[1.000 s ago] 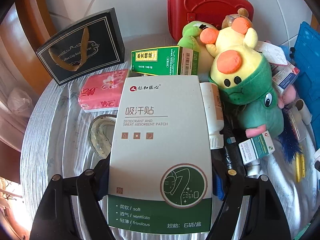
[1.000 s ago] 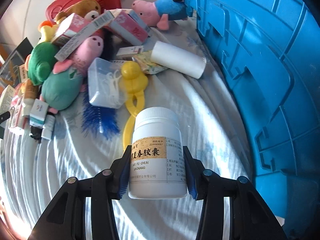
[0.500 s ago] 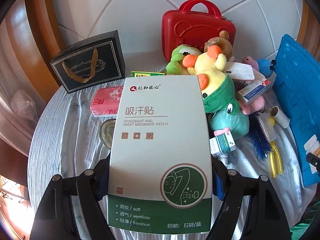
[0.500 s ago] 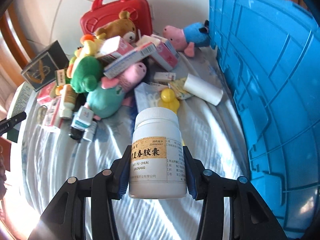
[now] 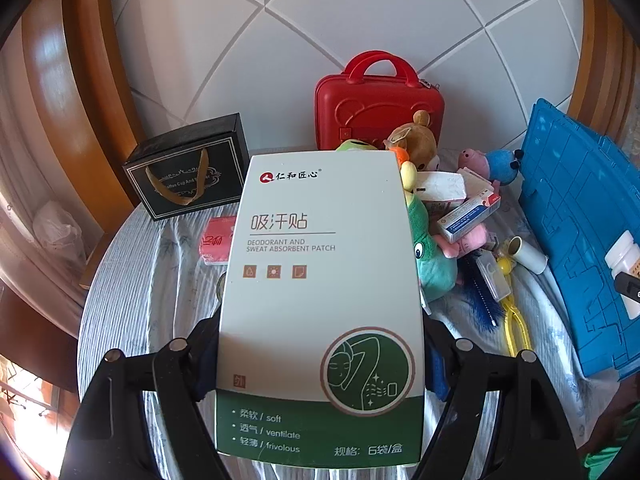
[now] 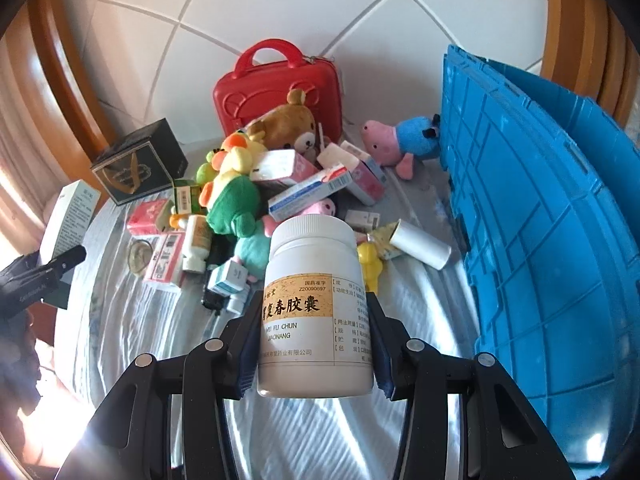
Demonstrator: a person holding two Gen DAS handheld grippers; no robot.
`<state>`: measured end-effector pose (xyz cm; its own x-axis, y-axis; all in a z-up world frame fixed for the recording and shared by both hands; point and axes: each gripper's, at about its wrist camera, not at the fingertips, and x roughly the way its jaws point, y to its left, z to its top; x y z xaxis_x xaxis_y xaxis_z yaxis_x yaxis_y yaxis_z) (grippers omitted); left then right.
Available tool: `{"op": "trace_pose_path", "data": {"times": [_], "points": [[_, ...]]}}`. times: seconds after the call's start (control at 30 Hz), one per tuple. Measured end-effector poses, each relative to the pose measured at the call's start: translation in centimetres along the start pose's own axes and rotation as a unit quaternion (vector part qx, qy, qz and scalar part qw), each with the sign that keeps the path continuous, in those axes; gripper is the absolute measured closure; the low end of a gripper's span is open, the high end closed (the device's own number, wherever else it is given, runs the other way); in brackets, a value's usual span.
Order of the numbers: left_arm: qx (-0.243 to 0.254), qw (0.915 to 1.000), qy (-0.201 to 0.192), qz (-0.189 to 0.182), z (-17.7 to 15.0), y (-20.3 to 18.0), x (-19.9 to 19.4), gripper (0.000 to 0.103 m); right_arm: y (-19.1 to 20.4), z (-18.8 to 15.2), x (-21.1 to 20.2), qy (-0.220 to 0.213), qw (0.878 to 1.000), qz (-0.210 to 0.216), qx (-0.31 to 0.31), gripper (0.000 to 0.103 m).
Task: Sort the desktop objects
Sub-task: 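Lift and carry the patch box and white pill bottle over the blue crate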
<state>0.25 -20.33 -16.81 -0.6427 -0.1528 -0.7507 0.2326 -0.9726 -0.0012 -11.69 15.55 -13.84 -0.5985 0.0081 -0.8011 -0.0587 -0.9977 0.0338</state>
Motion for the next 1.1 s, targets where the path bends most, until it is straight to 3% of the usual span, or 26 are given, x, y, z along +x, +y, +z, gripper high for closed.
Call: {"op": "trace_pose_path", "data": {"times": [0.7,1.1], "points": [[0.007,0.9979,-0.062,0.016,2.6,-4.6,-8.9,0.026,-0.1,3.1,-10.0,-0.062,0.996,0.046,-0.036,0.058],[0.023,0.9959,-0.086,0.014,4.3,-8.3,-11.6,0.026,-2.3,4.0,-14.3,-0.095,0.992,0.069,-0.039,0.058]]}}
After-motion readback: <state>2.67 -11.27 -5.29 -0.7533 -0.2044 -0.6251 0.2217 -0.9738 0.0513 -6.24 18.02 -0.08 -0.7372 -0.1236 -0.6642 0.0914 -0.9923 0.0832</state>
